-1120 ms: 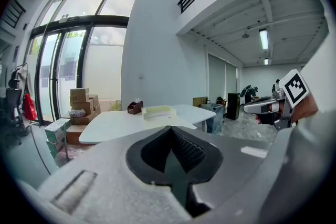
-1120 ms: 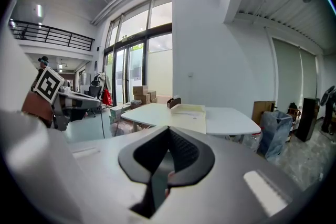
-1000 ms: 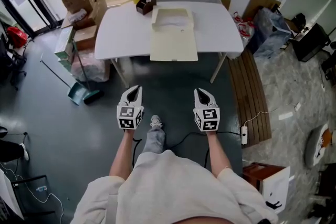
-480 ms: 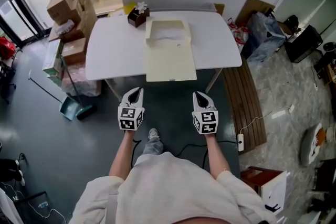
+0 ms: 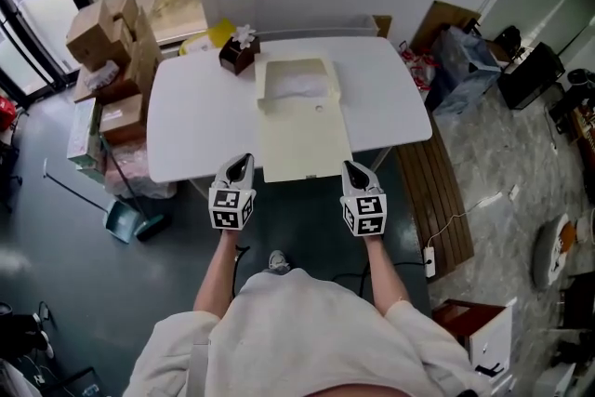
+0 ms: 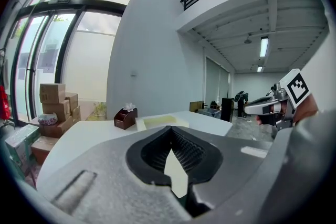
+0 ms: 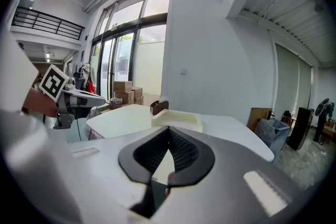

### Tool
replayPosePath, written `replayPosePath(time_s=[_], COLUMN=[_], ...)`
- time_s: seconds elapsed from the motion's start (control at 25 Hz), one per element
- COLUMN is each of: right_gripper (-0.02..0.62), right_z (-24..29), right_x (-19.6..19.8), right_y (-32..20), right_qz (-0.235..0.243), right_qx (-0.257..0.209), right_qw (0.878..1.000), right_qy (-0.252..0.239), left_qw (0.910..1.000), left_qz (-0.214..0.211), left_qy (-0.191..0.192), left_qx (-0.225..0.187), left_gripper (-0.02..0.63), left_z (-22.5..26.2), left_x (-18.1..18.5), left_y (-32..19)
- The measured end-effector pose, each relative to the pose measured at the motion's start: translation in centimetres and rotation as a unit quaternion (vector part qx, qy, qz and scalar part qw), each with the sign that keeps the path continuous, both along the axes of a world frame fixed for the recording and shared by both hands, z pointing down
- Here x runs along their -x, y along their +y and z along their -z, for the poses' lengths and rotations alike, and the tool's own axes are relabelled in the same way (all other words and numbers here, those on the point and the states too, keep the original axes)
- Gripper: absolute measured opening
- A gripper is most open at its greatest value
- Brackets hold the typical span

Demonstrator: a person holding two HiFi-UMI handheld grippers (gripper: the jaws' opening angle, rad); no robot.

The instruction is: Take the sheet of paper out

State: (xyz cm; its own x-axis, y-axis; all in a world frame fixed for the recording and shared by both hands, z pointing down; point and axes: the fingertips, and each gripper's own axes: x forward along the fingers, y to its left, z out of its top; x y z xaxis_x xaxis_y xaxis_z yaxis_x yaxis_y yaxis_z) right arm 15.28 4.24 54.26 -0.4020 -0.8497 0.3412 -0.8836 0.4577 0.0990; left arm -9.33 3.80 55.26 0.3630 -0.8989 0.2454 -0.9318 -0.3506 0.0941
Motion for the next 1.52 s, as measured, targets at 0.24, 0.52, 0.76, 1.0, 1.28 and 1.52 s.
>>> replayPosePath(time_s=[0.24, 0.52, 0.76, 1.0, 1.28, 1.52], right_gripper=[0.002, 0.002, 0.002, 0.002, 0.002, 0.002], right_z=[0.1, -0.5, -1.6, -2.2, -2.7, -2.6], right_x=[1.4, 2.2, 2.5, 3.0, 3.6, 4.3], right_y=[-4.5, -7.3, -8.1, -9.6, -14.0, -19.2], right_qz=[-0.012, -0.023, -0.025, -0.017, -0.007, 0.008], right_qx=[-0.005, 0.0, 0.01, 0.014, 0.012, 0.012], right_qw=[1.0, 1.0, 1.0, 1.0, 1.0, 1.0], right_qy=[0.002, 0.004, 0.005, 0.003, -0.004, -0.012], left_qw=[0.9999, 0.9995, 0.9995, 0.9996, 0.9997, 0.9995], left_qz=[-0.017, -0.03, -0.03, -0.024, -0.009, 0.007], left_qy=[-0.001, -0.004, -0.004, -0.005, -0.018, -0.025], left_qx=[-0.004, 0.0, 0.006, 0.013, 0.015, 0.017], left_gripper=[0.005, 0.005, 0.005, 0.005, 0.005, 0.005], left_z=[-0.1, -0.5, -1.2, -2.0, -2.8, -2.6], left_x=[1.2, 1.8, 2.2, 2.5, 3.5, 4.2], left_y=[-5.2, -8.7, -9.4, -10.7, -14.2, -18.3])
